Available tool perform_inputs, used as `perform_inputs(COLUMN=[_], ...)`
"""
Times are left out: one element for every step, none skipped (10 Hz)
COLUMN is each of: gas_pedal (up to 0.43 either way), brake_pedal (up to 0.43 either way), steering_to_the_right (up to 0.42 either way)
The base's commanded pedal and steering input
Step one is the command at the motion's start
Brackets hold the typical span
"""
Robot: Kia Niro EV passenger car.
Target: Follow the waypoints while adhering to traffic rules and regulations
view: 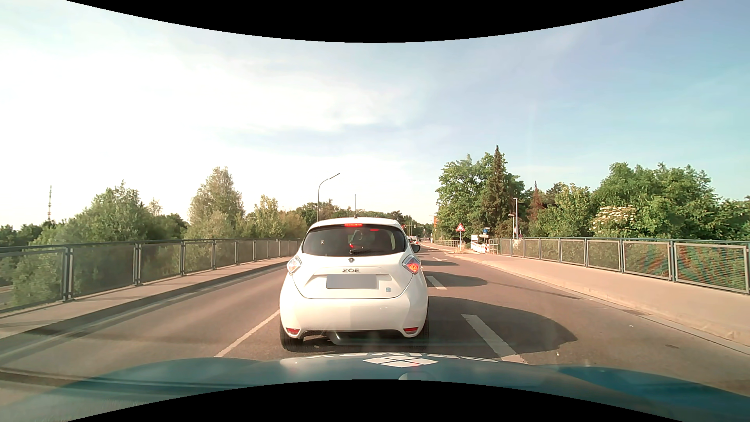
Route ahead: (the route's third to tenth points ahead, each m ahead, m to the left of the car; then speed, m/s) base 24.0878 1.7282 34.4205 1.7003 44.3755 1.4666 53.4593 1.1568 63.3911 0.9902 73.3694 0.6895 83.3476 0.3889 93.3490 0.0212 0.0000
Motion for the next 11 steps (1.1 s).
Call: perform_inputs(gas_pedal=[0.0, 0.0, 0.0, 0.0, 0.0, 0.0, 0.0, 0.0, 0.0, 0.0, 0.0], brake_pedal=[0.299, 0.299, 0.299, 0.299, 0.299, 0.299, 0.293, 0.299, 0.293, 0.293, 0.299], steering_to_the_right=[-0.001, -0.001, -0.001, -0.001, -0.001, -0.001, -0.001, -0.001, -0.001, -0.001, -0.002])
